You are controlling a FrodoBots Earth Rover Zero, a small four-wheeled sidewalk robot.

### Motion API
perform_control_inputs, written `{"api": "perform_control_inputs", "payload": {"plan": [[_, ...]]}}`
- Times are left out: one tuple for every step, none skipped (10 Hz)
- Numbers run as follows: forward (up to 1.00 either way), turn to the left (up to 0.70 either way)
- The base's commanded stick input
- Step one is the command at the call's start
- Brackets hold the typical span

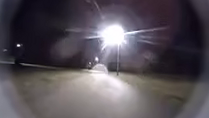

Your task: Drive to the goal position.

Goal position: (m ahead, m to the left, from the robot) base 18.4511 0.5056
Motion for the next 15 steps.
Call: {"api": "perform_control_inputs", "payload": {"plan": [[0.85,0.05],[0.85,0.04],[0.85,0.04],[0.85,0.04],[0.85,0.05],[0.85,0.04],[0.85,0.04],[0.85,0.05],[0.85,0.05],[0.85,0.05],[0.85,0.05],[0.85,0.04],[0.85,0.04],[0.85,0.04],[0.85,0.05]]}}
